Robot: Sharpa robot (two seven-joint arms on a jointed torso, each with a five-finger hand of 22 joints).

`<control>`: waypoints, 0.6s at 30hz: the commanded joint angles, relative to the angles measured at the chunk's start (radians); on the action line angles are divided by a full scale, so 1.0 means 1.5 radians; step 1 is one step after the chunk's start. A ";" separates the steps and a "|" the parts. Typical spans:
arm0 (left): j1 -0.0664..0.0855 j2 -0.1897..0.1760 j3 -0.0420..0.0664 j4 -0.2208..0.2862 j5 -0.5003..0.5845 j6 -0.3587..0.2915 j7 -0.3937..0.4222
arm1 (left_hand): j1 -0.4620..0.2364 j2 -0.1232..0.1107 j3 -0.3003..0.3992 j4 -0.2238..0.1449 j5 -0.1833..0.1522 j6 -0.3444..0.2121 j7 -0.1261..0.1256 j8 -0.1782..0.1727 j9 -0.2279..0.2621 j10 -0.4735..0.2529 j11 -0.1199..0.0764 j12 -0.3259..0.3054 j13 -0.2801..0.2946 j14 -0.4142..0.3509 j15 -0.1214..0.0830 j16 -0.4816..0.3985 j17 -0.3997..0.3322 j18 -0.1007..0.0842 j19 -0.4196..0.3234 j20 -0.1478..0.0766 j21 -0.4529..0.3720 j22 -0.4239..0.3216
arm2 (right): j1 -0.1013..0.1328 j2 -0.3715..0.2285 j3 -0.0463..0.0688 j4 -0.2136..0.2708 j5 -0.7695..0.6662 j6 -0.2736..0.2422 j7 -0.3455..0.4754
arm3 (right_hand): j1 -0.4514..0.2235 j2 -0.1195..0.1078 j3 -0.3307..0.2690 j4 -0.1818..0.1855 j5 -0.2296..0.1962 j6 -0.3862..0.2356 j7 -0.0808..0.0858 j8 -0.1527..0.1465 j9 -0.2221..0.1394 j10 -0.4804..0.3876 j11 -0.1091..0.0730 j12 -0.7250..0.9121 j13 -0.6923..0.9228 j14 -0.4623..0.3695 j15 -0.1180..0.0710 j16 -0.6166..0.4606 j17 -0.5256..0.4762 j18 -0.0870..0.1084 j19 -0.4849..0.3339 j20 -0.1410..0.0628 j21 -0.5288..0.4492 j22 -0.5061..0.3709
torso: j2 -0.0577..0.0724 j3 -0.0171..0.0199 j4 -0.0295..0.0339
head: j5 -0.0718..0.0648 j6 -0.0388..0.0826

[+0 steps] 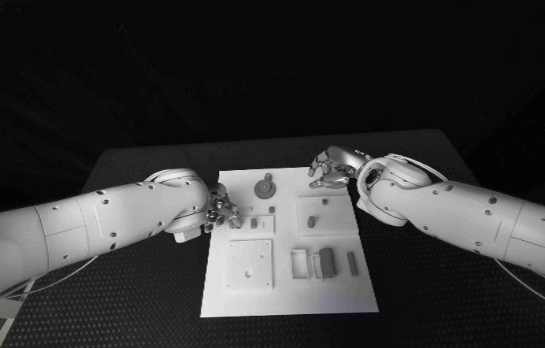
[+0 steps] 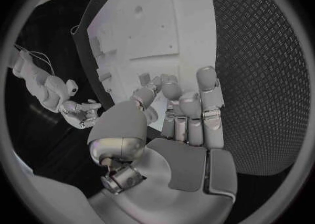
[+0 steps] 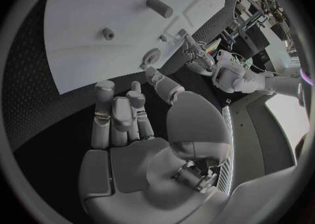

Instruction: Assemble the parts on the task board

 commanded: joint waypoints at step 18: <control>-0.001 0.001 -0.001 -0.001 0.014 0.013 -0.006 | -0.049 -0.061 -0.049 0.023 0.002 -0.002 0.002 0.002 -0.005 -0.001 0.002 0.002 0.000 0.001 -0.011 0.002 -0.003 -0.003 -0.003 0.001 0.003 0.013 | 0.000 0.000 0.000 0.000 -0.004 0.006 0.001 | -0.005 0.001 0.004 0.000 0.004 0.009 0.009 -0.003 0.001 -0.003 0.000 0.004 -0.002 -0.005 -0.001 -0.004 -0.001 0.030 0.000 -0.003 -0.003 0.009 | 0.000 0.0005 -0.0004 | 0.000 -0.001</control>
